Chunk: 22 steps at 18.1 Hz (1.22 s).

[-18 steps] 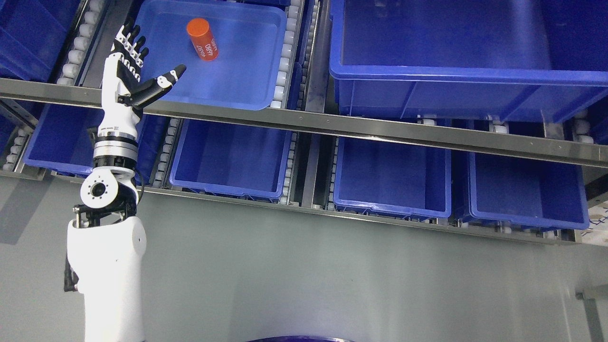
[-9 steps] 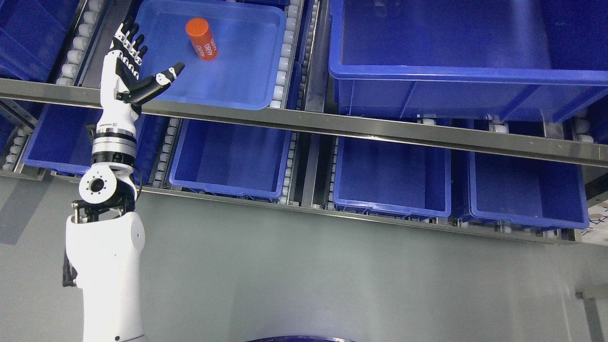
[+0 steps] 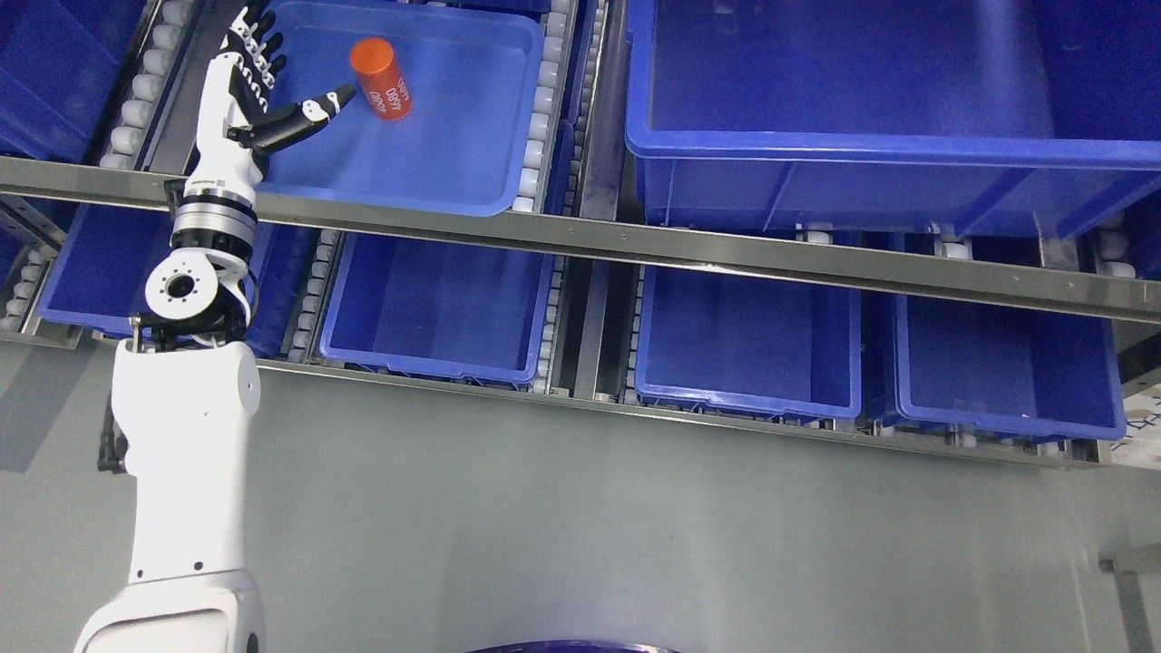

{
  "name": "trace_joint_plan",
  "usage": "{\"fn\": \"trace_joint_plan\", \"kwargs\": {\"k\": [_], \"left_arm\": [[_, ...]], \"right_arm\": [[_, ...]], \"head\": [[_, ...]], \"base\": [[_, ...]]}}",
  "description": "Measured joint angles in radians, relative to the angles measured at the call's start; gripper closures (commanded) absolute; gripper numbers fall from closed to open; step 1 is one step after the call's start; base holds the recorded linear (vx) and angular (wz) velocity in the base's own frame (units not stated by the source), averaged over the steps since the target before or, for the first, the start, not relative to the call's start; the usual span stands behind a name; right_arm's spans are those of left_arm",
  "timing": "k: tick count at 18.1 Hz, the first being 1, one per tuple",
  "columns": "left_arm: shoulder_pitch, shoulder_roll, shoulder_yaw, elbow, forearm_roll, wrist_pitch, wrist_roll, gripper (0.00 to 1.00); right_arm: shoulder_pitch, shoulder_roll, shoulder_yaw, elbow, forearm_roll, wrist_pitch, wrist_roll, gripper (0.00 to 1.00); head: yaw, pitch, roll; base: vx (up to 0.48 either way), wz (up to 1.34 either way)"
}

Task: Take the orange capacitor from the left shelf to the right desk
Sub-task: 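Reach the left hand into the upper blue bin toward the orange capacitor, then close the left hand fingers around the orange capacitor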

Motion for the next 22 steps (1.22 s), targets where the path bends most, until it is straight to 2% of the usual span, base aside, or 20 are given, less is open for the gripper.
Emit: {"fn": "trace_joint_plan", "kwargs": {"k": [5, 8, 13, 22], "left_arm": [[-0.092, 0.027, -0.077, 0.156, -0.045, -0.008, -0.006, 0.01], [-0.112, 0.036, -0.113, 0.222, -0.064, -0.033, -0.052, 0.01], [-0.111, 0.046, -0.152, 0.278, -0.083, -0.067, -0.091, 0.08], [-0.108, 0.057, -0.163, 0.335, -0.106, -0.167, -0.098, 0.59]], "right_arm": [[0.000, 0.000, 0.000, 0.000, 0.000, 0.000, 0.000, 0.00], [0.000, 0.000, 0.000, 0.000, 0.000, 0.000, 0.000, 0.00], [0.000, 0.000, 0.000, 0.000, 0.000, 0.000, 0.000, 0.00], [0.000, 0.000, 0.000, 0.000, 0.000, 0.000, 0.000, 0.00]], "head": [[0.0000, 0.000, 0.000], [0.0000, 0.000, 0.000], [0.0000, 0.000, 0.000], [0.0000, 0.000, 0.000]], "base": [[0.073, -0.01], [0.084, 0.00], [0.065, 0.00], [0.008, 0.00]]}}
